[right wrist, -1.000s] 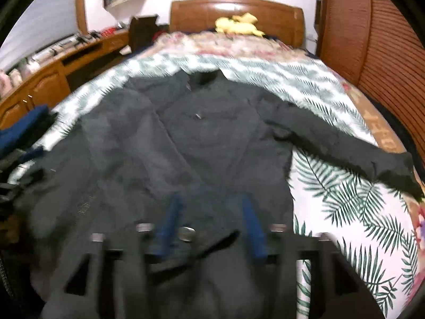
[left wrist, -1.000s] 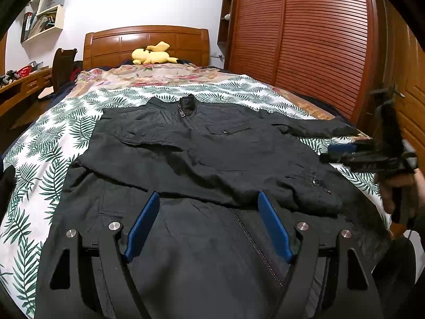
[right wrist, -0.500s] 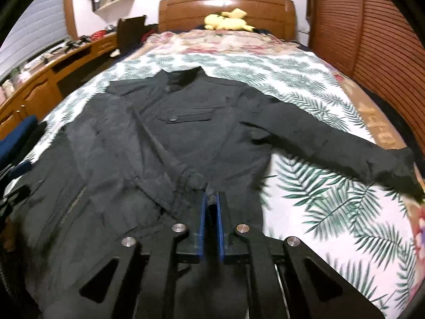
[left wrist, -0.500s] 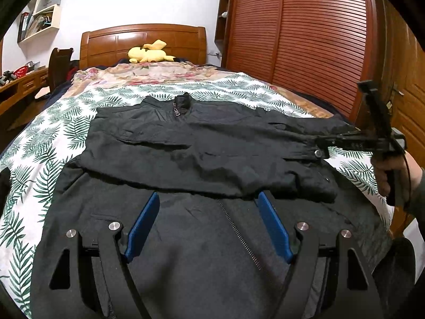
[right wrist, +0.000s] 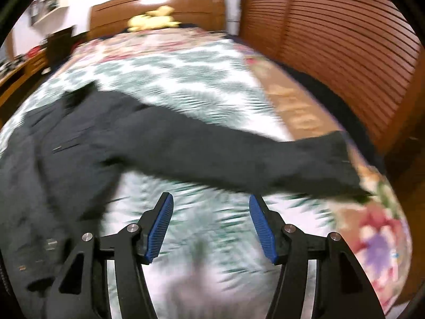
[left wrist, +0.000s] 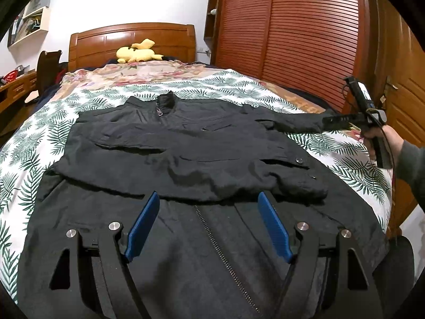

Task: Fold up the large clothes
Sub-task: 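Close the right gripper on the sleeve cuff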

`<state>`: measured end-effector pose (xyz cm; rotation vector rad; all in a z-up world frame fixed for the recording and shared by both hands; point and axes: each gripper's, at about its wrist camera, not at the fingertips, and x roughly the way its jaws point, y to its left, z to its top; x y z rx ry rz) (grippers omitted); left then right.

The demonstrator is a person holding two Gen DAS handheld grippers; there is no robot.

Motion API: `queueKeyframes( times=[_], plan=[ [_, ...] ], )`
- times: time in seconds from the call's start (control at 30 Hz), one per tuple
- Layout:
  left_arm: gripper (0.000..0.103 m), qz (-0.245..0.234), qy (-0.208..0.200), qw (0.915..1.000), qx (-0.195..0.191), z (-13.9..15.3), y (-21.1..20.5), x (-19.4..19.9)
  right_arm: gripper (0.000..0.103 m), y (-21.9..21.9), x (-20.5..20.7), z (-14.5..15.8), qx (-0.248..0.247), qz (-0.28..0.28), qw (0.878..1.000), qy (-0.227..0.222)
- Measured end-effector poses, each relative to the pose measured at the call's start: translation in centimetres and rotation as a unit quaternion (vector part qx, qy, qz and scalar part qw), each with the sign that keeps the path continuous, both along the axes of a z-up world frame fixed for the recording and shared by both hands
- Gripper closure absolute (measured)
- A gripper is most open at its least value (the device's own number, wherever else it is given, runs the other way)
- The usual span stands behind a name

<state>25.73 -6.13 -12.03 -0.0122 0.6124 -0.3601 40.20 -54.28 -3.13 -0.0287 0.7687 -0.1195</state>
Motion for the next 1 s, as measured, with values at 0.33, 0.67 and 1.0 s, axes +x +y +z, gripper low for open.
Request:
queueKeyframes(
  times=[0.33,0.67,1.0],
  plan=[
    [0.026,-0.011,0.003,0.9999,0.004,-0.2,-1.2,0.5,0.042,-10.4,3.1,-0.6,-0.012,-0.127,0.992,0.015],
    [0.026,-0.007,-0.006,0.9998,0.018,-0.3,-1.8,0.4,0.033,-12.6,3.6,-1.5,0.017,-0.164,0.986,0.026],
    [0.026,-0.013,-0.021,0.9996,0.012,0.1,-1.9,0.0,0.032,-12.8,3.3,-0.5,0.029,-0.177,0.984,0.006]
  ],
)
